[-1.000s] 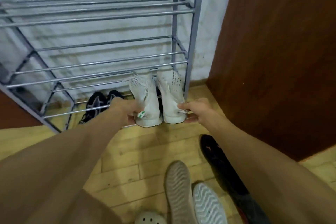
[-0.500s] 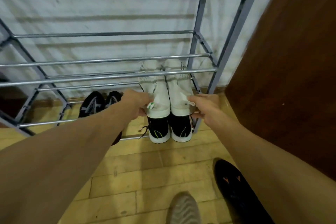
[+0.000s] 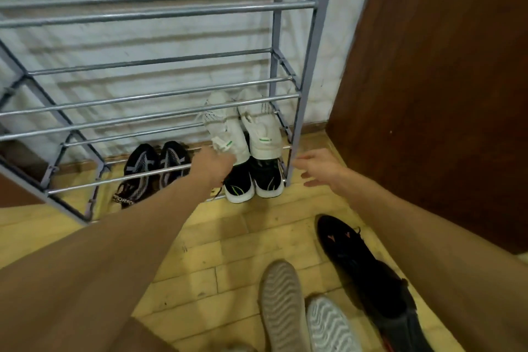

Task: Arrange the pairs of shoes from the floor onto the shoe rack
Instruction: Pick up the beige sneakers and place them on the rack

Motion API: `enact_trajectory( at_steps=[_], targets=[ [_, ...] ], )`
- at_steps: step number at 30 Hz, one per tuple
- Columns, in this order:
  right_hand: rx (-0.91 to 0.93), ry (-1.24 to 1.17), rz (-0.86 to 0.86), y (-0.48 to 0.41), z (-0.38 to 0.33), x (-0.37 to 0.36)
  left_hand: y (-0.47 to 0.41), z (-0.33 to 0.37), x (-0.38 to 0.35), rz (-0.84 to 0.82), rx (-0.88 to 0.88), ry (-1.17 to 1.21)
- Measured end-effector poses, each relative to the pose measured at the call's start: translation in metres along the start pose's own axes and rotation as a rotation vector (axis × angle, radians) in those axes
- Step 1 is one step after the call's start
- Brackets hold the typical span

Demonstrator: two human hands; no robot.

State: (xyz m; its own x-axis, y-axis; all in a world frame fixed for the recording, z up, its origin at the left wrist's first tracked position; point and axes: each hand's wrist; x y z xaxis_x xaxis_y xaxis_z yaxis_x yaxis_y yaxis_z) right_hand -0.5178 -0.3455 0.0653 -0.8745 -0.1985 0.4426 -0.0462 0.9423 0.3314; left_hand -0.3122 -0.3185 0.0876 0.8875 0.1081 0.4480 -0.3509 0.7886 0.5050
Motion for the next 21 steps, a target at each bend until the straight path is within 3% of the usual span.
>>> enact_trajectory(
  at_steps=[3,7,12,18,21],
  targets=[
    [-0.017,0.218,-0.121,0.045,0.017,0.018,0.048,-0.012,-0.008,-0.094,-0.087,-0.286],
    [-0.055,0.340,-0.216,0.105,0.039,0.045,0.111,-0.025,-0.023,-0.241,-0.139,-0.421],
    [-0.112,0.299,-0.192,0.179,0.080,0.063,0.175,-0.052,-0.047,-0.450,-0.165,-0.617],
    [-0.226,0.231,-0.126,0.244,0.156,0.062,0.225,-0.092,-0.073,-0.537,-0.246,-0.805],
    [-0.306,0.172,-0.111,0.265,0.193,0.043,0.234,-0.115,-0.085,-0.661,-0.267,-0.962]
  ],
)
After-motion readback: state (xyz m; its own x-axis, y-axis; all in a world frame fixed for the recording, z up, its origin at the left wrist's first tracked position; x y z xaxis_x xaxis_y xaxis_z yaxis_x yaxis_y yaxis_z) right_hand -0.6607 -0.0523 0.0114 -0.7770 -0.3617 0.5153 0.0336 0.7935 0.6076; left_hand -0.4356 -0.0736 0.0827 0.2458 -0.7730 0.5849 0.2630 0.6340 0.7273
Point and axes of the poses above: each hand's wrist, its own y-axis away from the middle knuckle, its own x-axis out of the back of the hand, z = x × y, and after that the axes turned 8 degrees about x, right-handed
